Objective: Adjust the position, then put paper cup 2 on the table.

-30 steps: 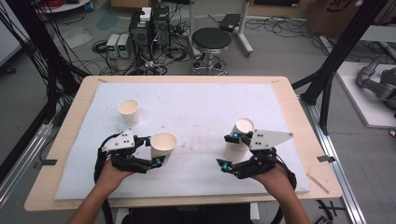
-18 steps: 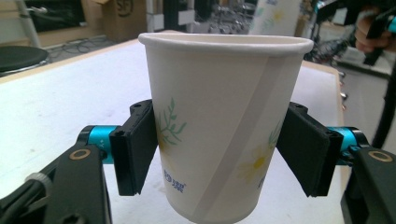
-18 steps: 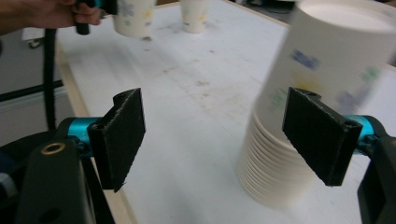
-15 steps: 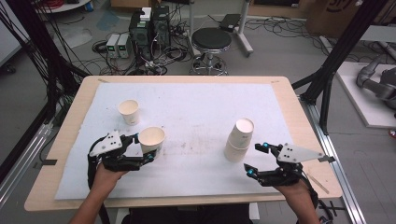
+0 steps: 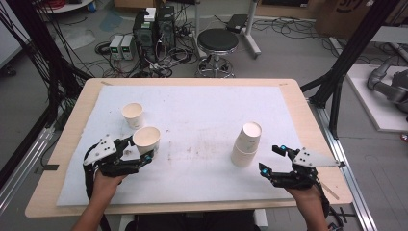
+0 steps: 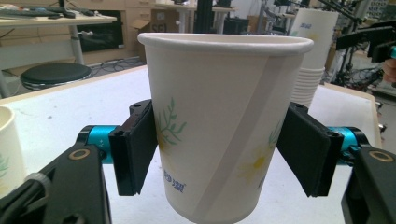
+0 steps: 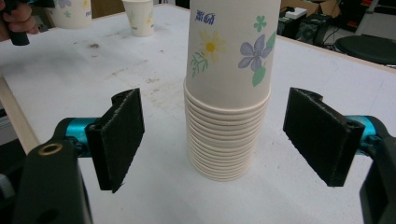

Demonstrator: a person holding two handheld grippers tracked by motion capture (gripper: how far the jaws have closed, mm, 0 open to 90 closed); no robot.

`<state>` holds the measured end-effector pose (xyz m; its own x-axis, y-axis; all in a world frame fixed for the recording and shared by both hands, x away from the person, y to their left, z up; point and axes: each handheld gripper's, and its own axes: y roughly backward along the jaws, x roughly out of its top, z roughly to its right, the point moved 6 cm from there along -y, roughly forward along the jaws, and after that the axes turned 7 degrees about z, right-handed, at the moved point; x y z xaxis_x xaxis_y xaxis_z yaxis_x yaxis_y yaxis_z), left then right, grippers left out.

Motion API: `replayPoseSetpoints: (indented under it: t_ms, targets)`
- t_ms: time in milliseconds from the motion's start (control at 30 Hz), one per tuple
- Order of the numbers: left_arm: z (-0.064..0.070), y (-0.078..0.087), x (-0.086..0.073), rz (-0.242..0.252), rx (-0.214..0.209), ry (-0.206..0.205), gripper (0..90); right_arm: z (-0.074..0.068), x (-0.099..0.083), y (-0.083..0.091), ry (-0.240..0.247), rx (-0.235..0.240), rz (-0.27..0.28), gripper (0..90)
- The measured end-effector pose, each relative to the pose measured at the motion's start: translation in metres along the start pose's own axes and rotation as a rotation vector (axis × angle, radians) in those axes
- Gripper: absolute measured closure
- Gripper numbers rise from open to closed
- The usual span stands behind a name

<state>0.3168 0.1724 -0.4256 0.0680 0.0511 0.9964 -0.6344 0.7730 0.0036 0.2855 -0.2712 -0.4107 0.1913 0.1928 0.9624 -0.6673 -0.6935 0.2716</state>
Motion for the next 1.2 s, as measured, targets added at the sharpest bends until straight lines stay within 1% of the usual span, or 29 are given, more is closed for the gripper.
replayPoseSetpoints:
  t_ms: [233, 300, 367, 500, 600, 633, 733, 900, 1000, 1067, 1133, 1200]
  targets:
    - [0.0, -0.001, 0.0, -0.001, 0.015, -0.009, 30.3, -0.001, -0.002, 0.0, 0.003, 0.004, -0.004, 20.9]
    - [-0.002, -0.002, 0.0, -0.004, 0.021, -0.009, 30.3, -0.001, -0.002, 0.0, 0.003, 0.001, -0.002, 20.9]
    - [-0.005, -0.004, 0.001, -0.007, 0.019, -0.004, 30.3, 0.0, -0.001, 0.0, 0.004, 0.003, -0.001, 20.9]
    - [-0.01, -0.011, 0.004, -0.006, 0.022, -0.01, 30.3, 0.0, -0.001, 0.001, 0.002, 0.004, 0.0, 20.9]
    - [-0.014, -0.021, 0.008, 0.01, 0.026, -0.006, 30.3, 0.0, -0.002, 0.0, 0.005, 0.006, -0.001, 21.0]
    - [-0.015, -0.026, 0.009, 0.013, 0.027, -0.008, 30.3, 0.0, -0.003, 0.0, -0.002, 0.007, -0.006, 21.0]
    - [-0.02, -0.038, 0.01, 0.013, 0.036, -0.009, 30.4, 0.0, -0.003, 0.0, 0.004, 0.004, 0.001, 20.9]
    - [-0.028, -0.061, 0.01, 0.016, 0.046, -0.005, 30.4, 0.0, -0.005, 0.001, -0.004, 0.01, -0.007, 20.9]
    - [-0.032, -0.074, 0.009, 0.011, 0.051, 0.01, 30.5, 0.0, -0.006, 0.001, -0.003, 0.01, -0.005, 21.0]
    - [-0.035, -0.082, 0.006, 0.001, 0.06, 0.008, 30.5, 0.0, -0.006, 0.001, -0.001, 0.011, -0.005, 20.9]
    - [-0.037, -0.089, 0.004, 0.006, 0.069, 0.008, 30.7, 0.0, -0.006, 0.001, 0.0, 0.012, -0.007, 21.0]
    - [-0.042, -0.096, -0.002, -0.01, 0.085, 0.011, 30.6, 0.0, -0.006, 0.0, -0.004, 0.015, -0.01, 20.9]
